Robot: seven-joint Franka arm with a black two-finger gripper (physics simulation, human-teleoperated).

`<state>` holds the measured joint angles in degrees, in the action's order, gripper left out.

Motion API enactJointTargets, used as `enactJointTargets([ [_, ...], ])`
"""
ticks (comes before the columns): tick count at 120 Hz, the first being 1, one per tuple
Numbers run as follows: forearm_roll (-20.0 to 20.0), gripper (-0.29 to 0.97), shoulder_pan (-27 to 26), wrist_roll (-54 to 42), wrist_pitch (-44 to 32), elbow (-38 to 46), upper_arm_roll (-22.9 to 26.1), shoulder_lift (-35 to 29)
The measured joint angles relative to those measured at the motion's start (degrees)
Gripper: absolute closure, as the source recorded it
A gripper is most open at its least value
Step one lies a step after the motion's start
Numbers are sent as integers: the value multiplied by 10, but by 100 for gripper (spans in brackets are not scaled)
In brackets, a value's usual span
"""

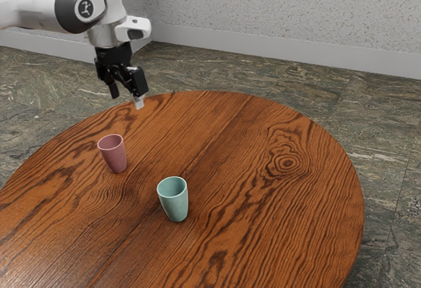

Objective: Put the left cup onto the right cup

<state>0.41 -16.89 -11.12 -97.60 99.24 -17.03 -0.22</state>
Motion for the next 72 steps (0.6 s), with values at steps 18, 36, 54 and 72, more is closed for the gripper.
enactJointTargets([
  [18, -2, 0, -22, 2, -19, 27, -33, 4],
  [36, 0, 0, -35, -5, -41, 35, -62, 18],
  [54, 3, 0, 4, -17, -58, 34, -77, 34],
  [72, 9, 0, 63, -31, -71, 33, -85, 52],
])
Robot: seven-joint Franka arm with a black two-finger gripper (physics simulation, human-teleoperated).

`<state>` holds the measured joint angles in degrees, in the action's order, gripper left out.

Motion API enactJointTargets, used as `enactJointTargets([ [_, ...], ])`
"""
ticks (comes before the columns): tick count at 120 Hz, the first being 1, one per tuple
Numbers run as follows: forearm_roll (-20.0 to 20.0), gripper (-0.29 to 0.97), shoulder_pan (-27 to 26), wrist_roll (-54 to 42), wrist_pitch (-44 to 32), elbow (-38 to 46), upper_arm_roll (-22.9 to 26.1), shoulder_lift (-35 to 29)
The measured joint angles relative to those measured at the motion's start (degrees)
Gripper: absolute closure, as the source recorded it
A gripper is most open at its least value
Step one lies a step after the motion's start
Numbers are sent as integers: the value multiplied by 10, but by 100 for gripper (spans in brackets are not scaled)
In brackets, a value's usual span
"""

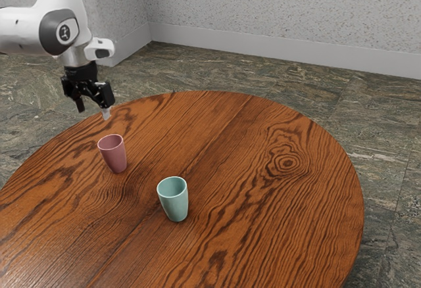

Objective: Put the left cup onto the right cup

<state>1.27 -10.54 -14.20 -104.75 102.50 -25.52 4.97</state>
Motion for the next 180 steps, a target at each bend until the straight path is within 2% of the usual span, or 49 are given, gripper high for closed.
enactJointTargets([
  [49, 3, 0, -3, -27, -28, -5, 0, 33],
  [77, 41, 0, 12, -50, -66, -6, 0, 81],
  [109, 46, 0, 12, -76, -96, -27, 0, 123],
  [115, 46, 2, 12, -81, -101, -28, 0, 129],
  [132, 47, 22, 12, -94, -111, -29, 0, 143],
  [143, 49, 30, 12, -103, -115, -31, 0, 151],
  [180, 65, 32, 13, -125, -121, -41, 1, 178],
])
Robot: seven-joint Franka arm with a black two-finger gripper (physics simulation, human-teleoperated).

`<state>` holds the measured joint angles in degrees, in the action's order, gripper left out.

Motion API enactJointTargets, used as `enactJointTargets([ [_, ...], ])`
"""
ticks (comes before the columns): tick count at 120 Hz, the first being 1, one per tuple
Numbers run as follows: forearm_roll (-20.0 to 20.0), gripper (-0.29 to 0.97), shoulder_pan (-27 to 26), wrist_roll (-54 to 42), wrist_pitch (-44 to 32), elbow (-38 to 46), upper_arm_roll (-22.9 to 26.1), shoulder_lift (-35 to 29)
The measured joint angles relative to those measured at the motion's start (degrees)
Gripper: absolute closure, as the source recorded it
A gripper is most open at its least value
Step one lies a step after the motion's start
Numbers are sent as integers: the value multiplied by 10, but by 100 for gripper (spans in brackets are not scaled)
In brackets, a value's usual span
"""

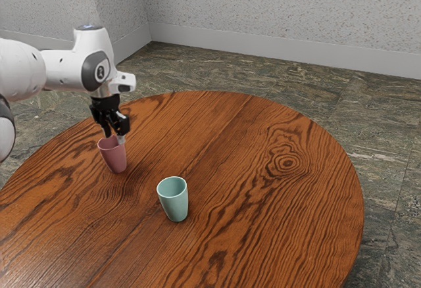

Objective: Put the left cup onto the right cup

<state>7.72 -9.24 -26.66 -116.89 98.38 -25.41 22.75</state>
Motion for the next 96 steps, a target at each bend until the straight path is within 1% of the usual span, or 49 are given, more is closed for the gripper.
enactJointTargets([
  [27, 13, 32, 4, -10, -4, -7, 0, 21],
  [96, 21, 33, 4, -23, -17, -7, 0, 53],
])
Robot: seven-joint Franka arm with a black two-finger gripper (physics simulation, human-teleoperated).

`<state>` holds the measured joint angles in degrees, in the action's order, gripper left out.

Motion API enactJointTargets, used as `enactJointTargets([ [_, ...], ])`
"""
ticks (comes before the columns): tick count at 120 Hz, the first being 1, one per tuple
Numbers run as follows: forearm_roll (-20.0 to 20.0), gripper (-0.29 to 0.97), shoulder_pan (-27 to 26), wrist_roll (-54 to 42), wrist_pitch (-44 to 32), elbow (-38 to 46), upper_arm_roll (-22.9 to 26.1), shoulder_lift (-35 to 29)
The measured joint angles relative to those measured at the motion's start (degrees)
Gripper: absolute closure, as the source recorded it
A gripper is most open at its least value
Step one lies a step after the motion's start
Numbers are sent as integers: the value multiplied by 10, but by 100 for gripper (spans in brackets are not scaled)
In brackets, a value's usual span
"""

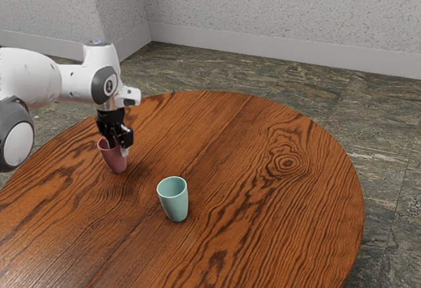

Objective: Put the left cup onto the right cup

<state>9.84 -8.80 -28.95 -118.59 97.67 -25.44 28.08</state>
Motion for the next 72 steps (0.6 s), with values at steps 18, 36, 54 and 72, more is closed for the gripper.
enactJointTargets([
  [18, 3, 35, 0, -2, -10, 0, 0, 5],
  [36, 4, 42, 0, -3, -16, 0, 0, 7],
  [54, 4, 49, 0, -4, -19, 0, 0, 13],
  [72, 7, 63, 0, -5, -21, 0, 0, 17],
])
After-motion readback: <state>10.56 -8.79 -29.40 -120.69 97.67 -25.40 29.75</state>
